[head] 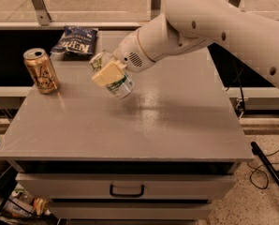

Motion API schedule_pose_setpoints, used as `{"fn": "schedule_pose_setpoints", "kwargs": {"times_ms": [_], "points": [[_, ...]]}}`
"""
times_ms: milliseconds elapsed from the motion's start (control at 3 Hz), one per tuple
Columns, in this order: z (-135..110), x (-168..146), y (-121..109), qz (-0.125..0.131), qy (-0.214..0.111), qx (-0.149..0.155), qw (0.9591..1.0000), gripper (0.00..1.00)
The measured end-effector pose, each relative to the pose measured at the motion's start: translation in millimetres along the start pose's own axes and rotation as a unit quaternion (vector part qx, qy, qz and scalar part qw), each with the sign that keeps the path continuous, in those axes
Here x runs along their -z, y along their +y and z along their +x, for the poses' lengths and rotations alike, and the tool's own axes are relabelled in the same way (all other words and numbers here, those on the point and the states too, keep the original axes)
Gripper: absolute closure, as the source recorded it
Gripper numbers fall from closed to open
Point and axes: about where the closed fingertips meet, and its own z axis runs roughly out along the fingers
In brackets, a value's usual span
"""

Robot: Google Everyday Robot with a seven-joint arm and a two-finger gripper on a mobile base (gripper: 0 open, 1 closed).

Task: Knock 7up can over

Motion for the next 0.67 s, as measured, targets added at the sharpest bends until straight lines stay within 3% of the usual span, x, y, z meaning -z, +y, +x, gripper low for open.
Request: {"fn": "schedule_pose_setpoints", "kwargs": {"times_ms": [333,667], "points": [[13.8,-8.8,21.7,-0.012,0.072,-0.020,0.9971,1.00],[27.7,-26.4,38.4,-0.031,0.119,-0.041,0.9915,1.00]]}}
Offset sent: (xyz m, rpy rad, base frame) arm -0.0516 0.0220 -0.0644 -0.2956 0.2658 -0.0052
